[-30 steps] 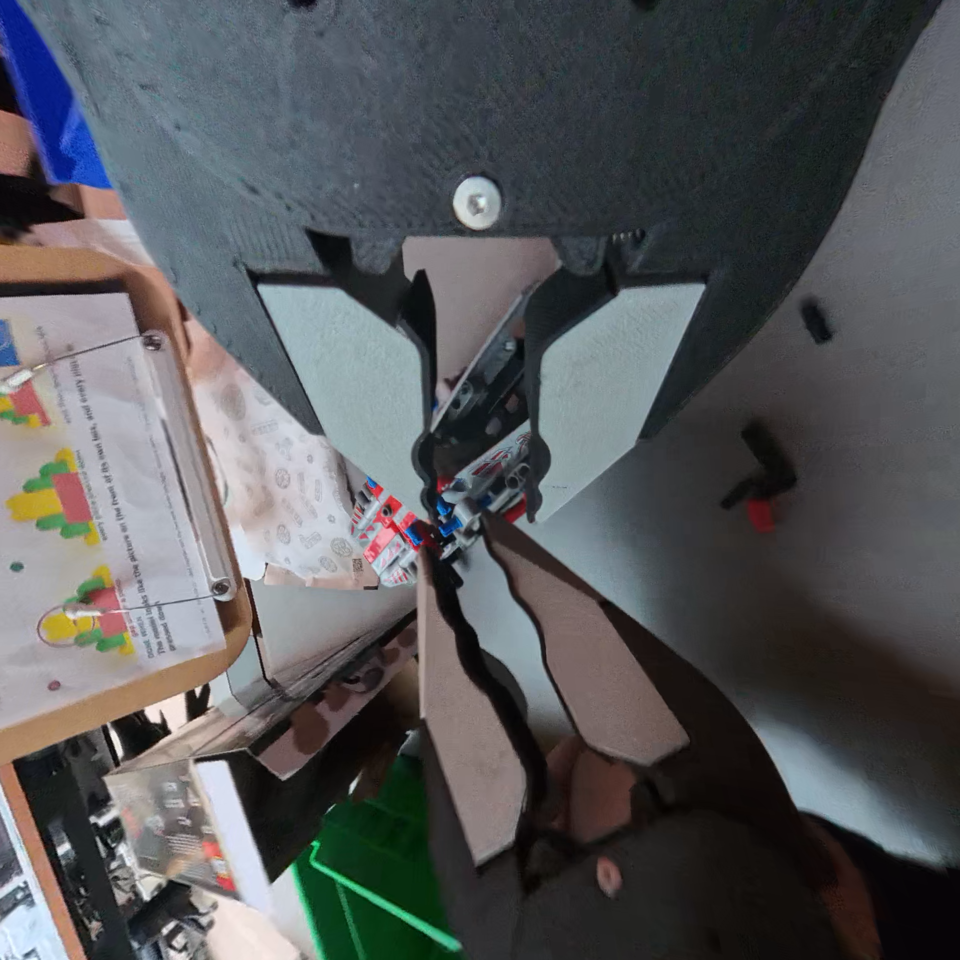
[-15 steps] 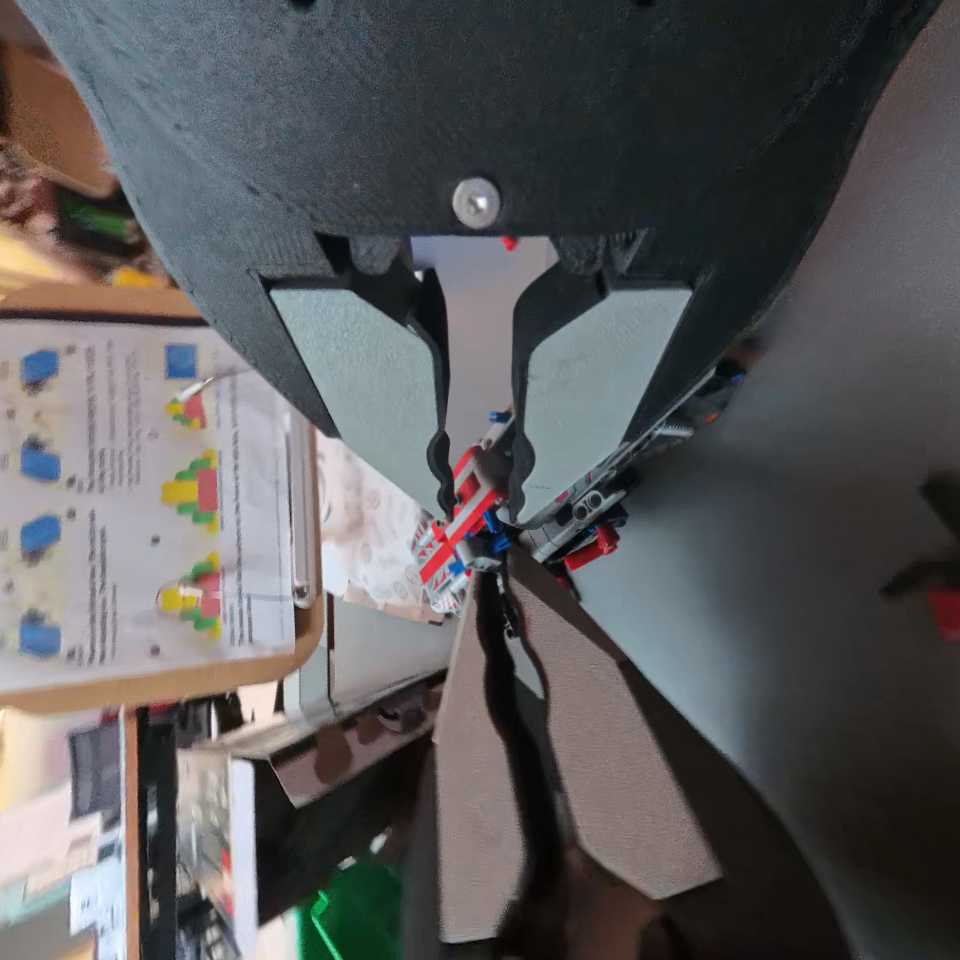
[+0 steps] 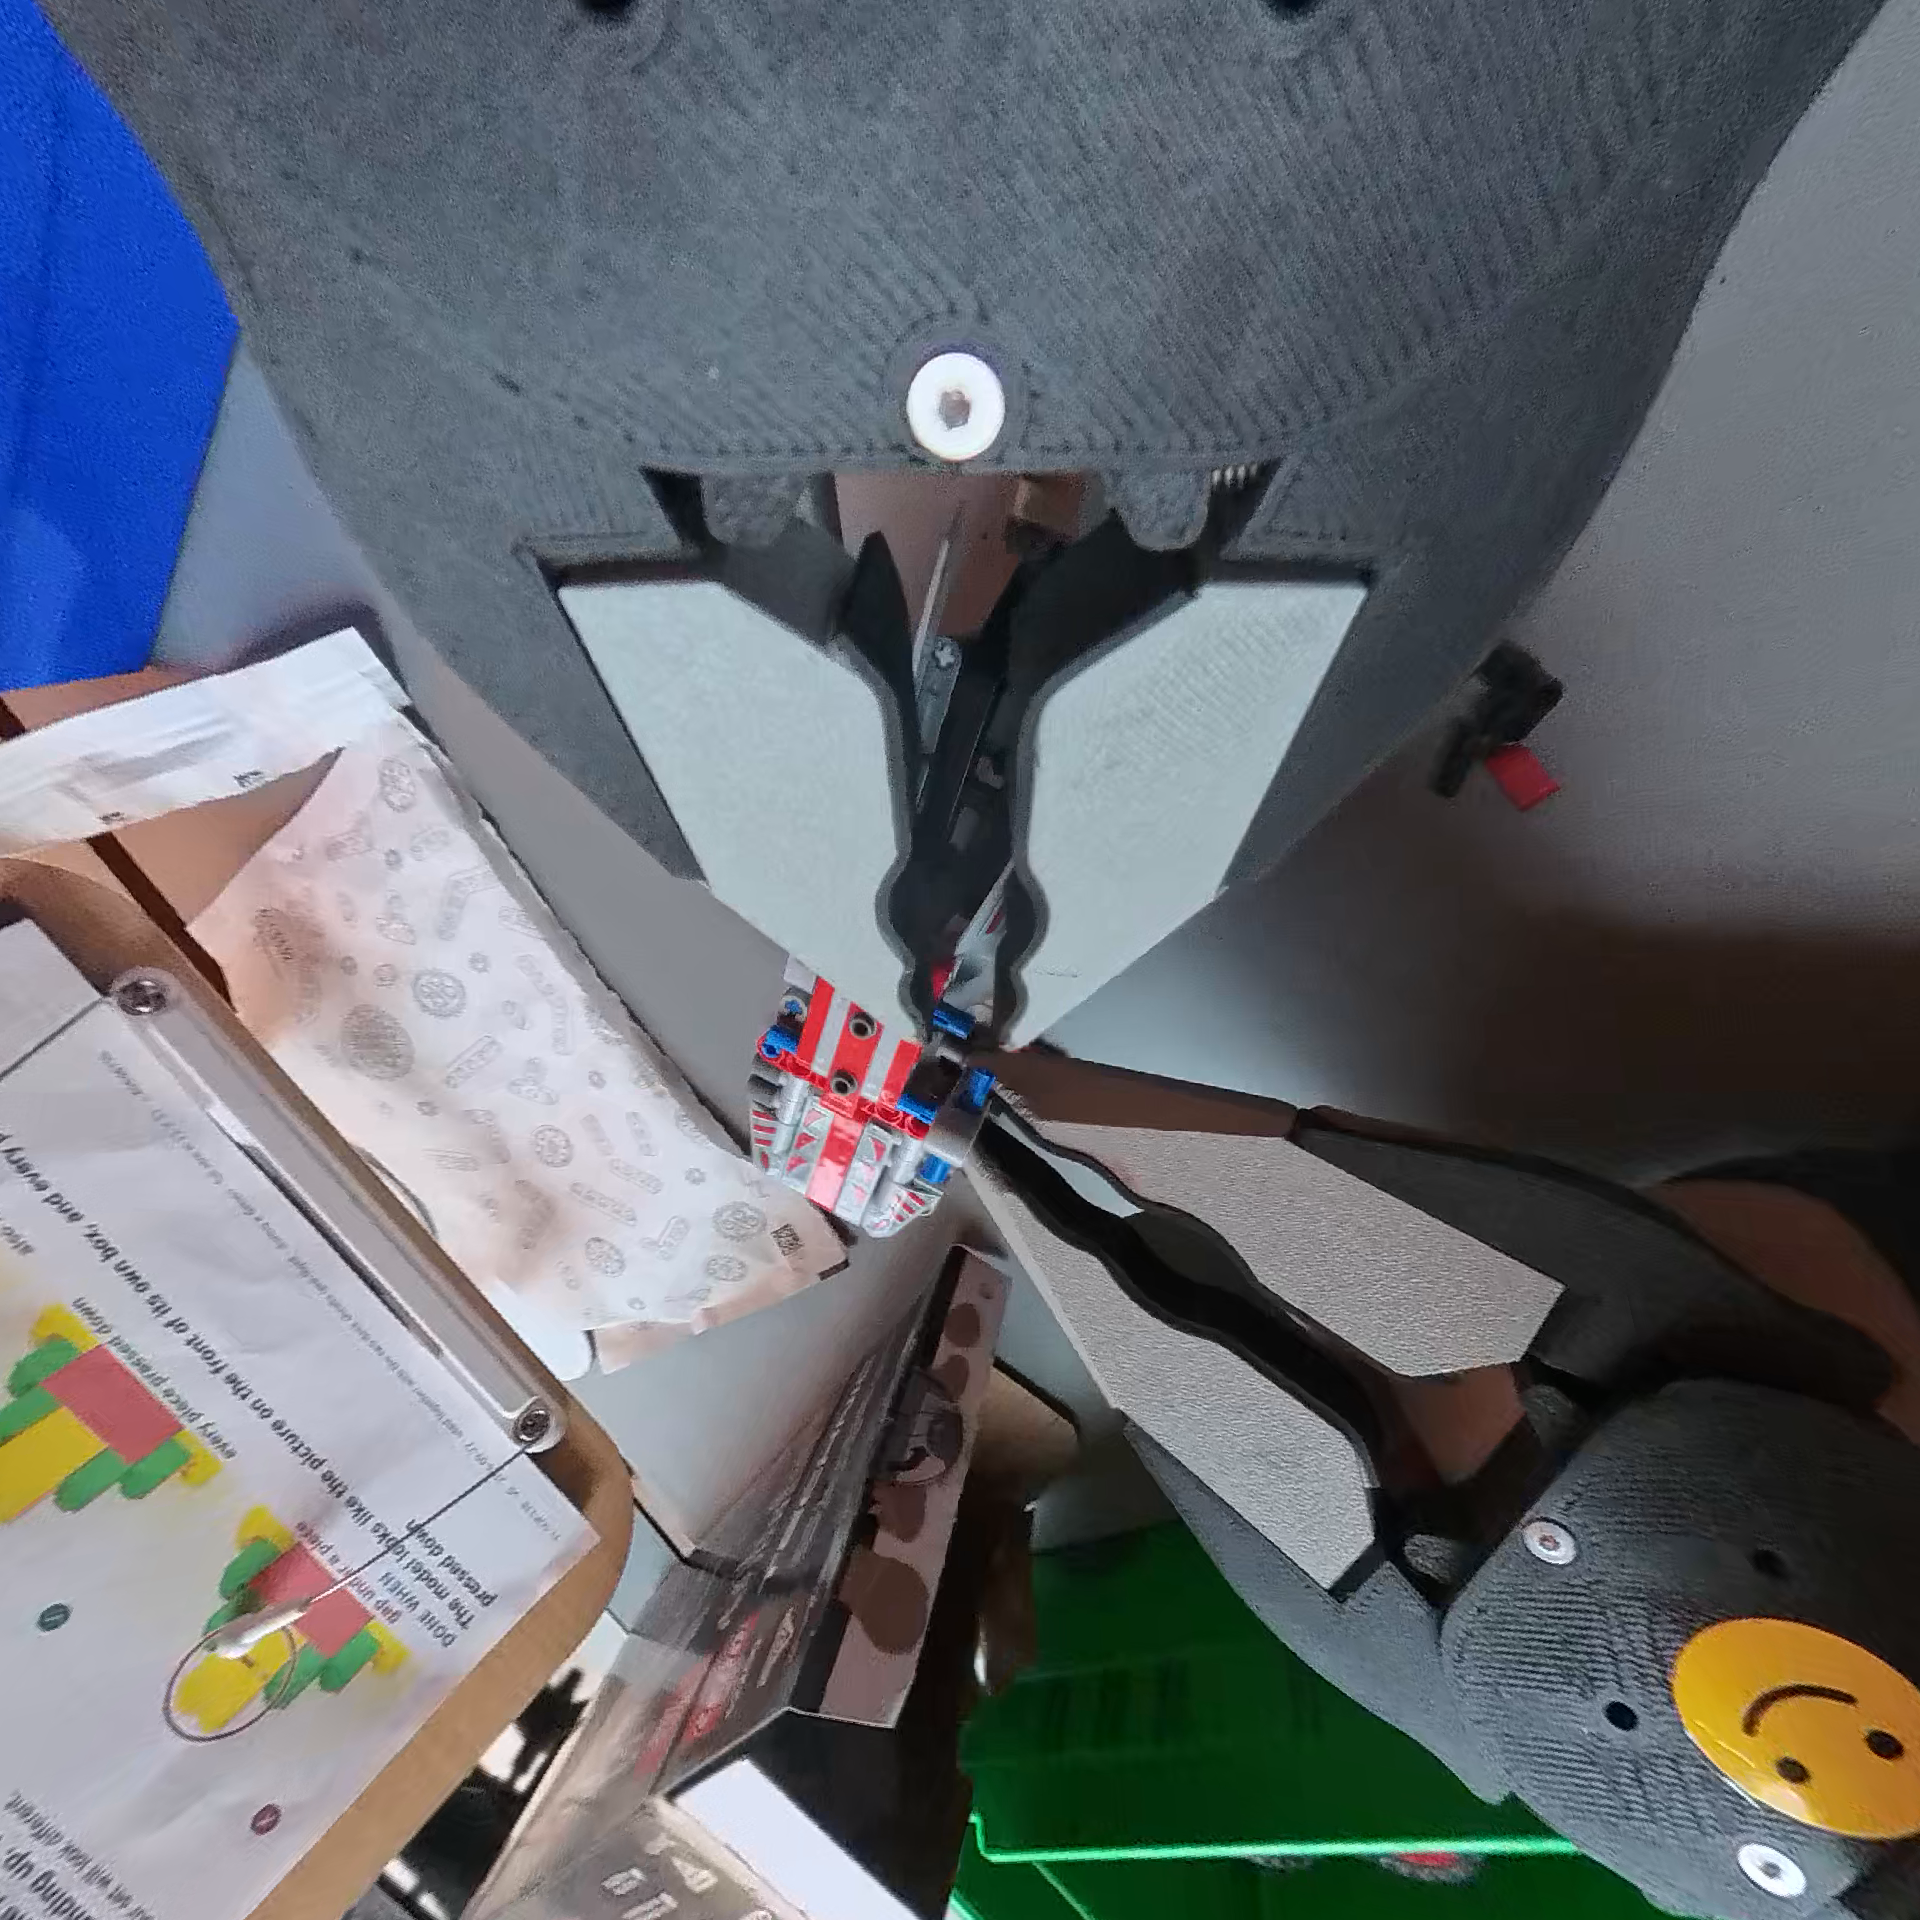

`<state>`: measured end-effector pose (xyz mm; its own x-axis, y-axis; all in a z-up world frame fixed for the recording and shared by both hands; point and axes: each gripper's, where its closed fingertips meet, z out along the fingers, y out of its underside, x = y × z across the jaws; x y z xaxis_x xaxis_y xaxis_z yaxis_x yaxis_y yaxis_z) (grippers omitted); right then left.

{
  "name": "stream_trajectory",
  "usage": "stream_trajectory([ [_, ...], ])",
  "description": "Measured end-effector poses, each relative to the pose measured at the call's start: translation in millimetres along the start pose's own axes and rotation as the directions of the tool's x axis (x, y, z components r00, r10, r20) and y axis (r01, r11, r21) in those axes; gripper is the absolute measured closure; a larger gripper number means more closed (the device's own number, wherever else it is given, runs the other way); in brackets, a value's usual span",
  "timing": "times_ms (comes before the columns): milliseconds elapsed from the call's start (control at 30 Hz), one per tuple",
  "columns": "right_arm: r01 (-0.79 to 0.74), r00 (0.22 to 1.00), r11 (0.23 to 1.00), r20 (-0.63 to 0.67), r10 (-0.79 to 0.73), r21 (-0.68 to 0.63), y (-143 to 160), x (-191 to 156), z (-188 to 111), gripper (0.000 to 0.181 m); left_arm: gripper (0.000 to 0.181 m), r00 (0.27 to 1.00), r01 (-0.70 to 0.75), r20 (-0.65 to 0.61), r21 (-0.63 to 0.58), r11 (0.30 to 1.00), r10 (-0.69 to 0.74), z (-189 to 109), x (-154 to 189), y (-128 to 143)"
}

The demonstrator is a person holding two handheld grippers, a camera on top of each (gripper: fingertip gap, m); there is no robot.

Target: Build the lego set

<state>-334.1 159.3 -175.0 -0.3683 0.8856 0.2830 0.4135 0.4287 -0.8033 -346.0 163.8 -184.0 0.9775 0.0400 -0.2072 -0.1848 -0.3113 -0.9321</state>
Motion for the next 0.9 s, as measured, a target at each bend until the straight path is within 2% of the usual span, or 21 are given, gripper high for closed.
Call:
stream_trajectory([
  [367,-0.128,0.989,0.992,0.075,0.128,-0.007,-6.4,-2.9,6.3,0.177,0.175,0.994,-0.104,0.043,0.01,0.994,0.104,-0.5,1.0,-0.3],
  [667,-0.099,0.993,0.995,0.062,0.099,-0.005,-4.2,-2.2,4.9,0.18,0.175,0.982,-0.165,0.089,0.007,0.986,0.164,1.1,1.9,-2.6],
  [900,-0.045,0.999,0.999,0.021,0.045,0.01,-3.3,-2.5,4.1,0.181,0.175,0.993,-0.101,0.067,-0.013,0.995,0.101,-0.9,1.9,-2.1],
])
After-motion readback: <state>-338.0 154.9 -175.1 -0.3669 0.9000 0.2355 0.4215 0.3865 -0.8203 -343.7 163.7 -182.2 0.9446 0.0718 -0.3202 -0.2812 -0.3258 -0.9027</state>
